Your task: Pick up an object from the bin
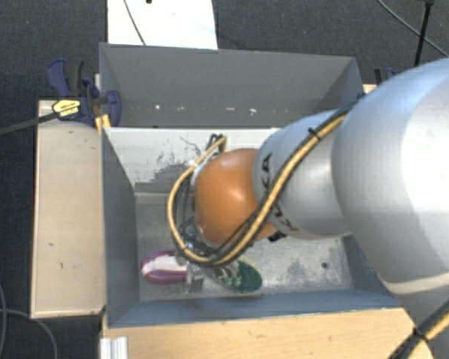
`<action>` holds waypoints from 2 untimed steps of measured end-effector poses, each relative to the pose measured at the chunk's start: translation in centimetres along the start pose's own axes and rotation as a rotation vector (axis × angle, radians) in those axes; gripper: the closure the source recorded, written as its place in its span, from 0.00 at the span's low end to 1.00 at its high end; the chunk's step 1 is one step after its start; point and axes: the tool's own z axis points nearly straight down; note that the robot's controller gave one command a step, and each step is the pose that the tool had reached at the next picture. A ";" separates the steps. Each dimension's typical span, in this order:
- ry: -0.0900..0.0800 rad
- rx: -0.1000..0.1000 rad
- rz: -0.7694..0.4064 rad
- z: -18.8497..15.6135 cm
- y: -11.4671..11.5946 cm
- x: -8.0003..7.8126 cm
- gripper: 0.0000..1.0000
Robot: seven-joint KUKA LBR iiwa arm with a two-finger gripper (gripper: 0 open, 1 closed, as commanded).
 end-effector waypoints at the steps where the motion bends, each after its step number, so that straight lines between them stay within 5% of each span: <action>1: -0.004 -0.001 -0.013 -10.5 4.3 -2.3 1.00; 2: -0.004 0.000 -0.005 -17.2 3.0 -5.2 1.00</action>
Offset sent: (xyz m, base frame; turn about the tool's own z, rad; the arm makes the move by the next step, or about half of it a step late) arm 0.0126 0.0435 0.1003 -0.0103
